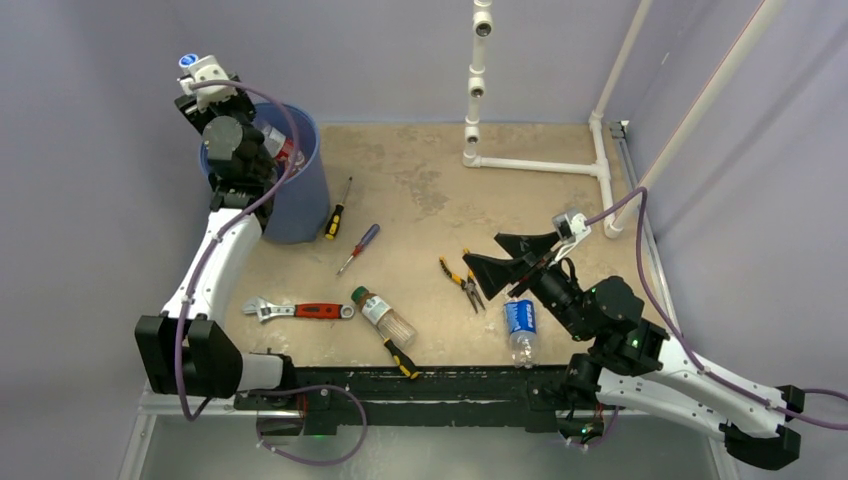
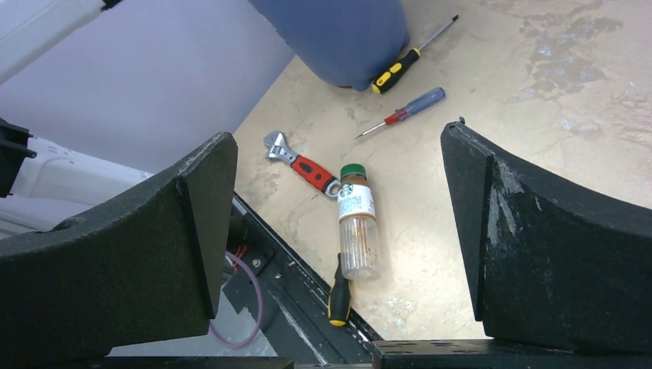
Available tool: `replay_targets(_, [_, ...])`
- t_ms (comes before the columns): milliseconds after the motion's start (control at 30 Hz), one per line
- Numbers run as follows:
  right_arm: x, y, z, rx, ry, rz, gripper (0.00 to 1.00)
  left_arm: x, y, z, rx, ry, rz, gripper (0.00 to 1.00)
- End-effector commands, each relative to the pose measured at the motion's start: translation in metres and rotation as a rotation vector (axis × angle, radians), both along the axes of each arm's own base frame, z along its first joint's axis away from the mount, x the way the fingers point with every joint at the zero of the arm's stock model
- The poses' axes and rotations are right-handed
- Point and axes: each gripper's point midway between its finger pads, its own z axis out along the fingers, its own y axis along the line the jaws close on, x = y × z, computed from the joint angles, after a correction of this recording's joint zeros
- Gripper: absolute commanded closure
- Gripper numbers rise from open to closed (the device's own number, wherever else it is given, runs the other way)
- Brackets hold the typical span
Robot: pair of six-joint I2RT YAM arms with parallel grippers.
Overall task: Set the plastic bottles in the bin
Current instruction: Place the plastic bottle in the trash bin.
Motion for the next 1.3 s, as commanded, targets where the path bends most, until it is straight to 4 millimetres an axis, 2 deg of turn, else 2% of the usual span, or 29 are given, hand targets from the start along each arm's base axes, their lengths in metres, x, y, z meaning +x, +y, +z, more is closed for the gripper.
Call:
replay_targets(0, [-0.003, 0.000, 0.010, 0.043, -0.024, 0.016, 0.02, 0.004, 0.038, -0.046, -0.090, 0.035, 0.119, 0.90])
replay_targets(100, [-0.005, 0.000, 0.005, 0.033, -0.018, 0.023, 0.02, 0.004, 0.046, -0.065, -0.093, 0.065, 0.169, 0.90])
replay_targets(267, [-0.004, 0.001, 0.001, 0.022, -0.021, 0.023, 0.02, 0.007, 0.049, -0.098, -0.061, 0.142, 0.191, 0.91])
replay_targets(500, [-0.004, -0.001, -0.006, 0.011, -0.015, 0.015, 0.02, 0.008, 0.043, -0.130, -0.081, 0.177, 0.149, 0.89])
replay_targets(567, [-0.004, -0.002, -0.006, 0.010, -0.016, 0.015, 0.02, 0.007, 0.037, -0.119, -0.099, 0.126, 0.108, 0.89])
replay_targets(800, [-0.003, -0.004, -0.001, 0.021, -0.021, 0.003, 0.02, 0.011, 0.004, -0.029, -0.125, -0.116, -0.125, 0.92])
replay_targets(900, [-0.002, -0.002, -0.002, 0.026, -0.022, 0.004, 0.02, 0.015, -0.003, -0.017, -0.143, -0.125, -0.174, 0.95])
replay_targets(1000, [-0.001, -0.001, -0.003, 0.022, -0.020, 0.004, 0.02, 0.025, -0.005, -0.034, -0.145, -0.055, -0.178, 0.96])
replay_targets(1200, [-0.004, -0.006, -0.003, 0.015, -0.016, 0.002, 0.02, 0.036, -0.003, -0.100, -0.150, 0.092, -0.157, 0.97])
replay_targets(1267, [-0.004, -0.009, -0.002, 0.015, -0.015, -0.003, 0.02, 0.039, -0.003, -0.116, -0.153, 0.125, -0.156, 0.97])
